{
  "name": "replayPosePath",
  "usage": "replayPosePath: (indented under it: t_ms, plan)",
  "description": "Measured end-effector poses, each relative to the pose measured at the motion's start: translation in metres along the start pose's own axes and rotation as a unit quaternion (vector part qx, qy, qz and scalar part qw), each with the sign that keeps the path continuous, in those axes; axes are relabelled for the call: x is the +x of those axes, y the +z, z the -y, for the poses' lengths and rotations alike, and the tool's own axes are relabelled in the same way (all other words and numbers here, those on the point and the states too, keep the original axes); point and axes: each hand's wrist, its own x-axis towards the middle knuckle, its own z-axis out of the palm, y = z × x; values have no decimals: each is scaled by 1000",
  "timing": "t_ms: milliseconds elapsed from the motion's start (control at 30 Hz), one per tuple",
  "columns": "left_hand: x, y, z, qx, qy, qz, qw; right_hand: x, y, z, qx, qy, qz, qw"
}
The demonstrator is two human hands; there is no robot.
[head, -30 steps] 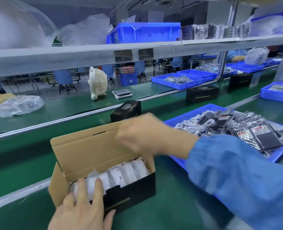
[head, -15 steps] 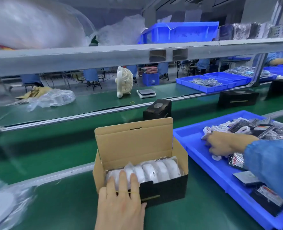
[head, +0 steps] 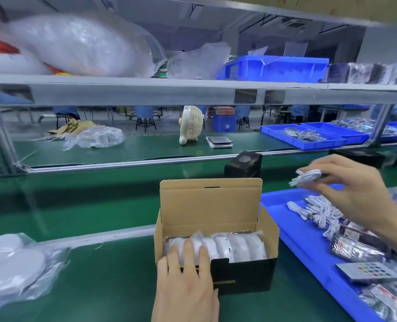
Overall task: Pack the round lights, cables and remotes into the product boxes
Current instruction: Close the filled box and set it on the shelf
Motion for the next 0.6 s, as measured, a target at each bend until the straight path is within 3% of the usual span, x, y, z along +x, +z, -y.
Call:
replayPosePath:
  t_ms: [33, 100, 200, 267, 300, 333, 367, 433, 500, 567, 600]
  plan:
    - [-1, -4, -1, -11, 0, 14, 1000, 8, 8, 26, 40, -37, -23, 998]
    - [-3, -8, -4, -12, 11, -3, 1000, 22, 40, 78, 70, -113, 22, 991]
    - [-16, -13, -10, -49, 106, -83, 990, 33, 103, 127, -36, -225, 147, 963]
    - [-16, -26, 1, -145, 91, -118, 978, 39, 141, 143, -152, -217, 306, 914]
    - [-14, -33, 11, -212, 45, -99, 971, 38, 156, 147, -177, -205, 373, 887]
    - [-20, -32, 19, -331, 20, -71, 941, 37, 164, 150, -173, -202, 415, 870]
    - [-19, -30, 20, -401, -12, -115, 909, 36, 166, 151, -146, -192, 442, 864]
    - [-20, -42, 40, -415, -38, -228, 880, 28, 155, 145, -43, -161, 465, 870]
    - [-25, -38, 67, -427, -107, -322, 838, 21, 127, 129, 29, -124, 388, 913]
    - [-4, -32, 93, -548, -211, -229, 777, 12, 94, 108, 98, -18, 166, 981]
    - [9, -27, 100, -610, -227, -140, 746, 4, 81, 93, 122, 61, 33, 990]
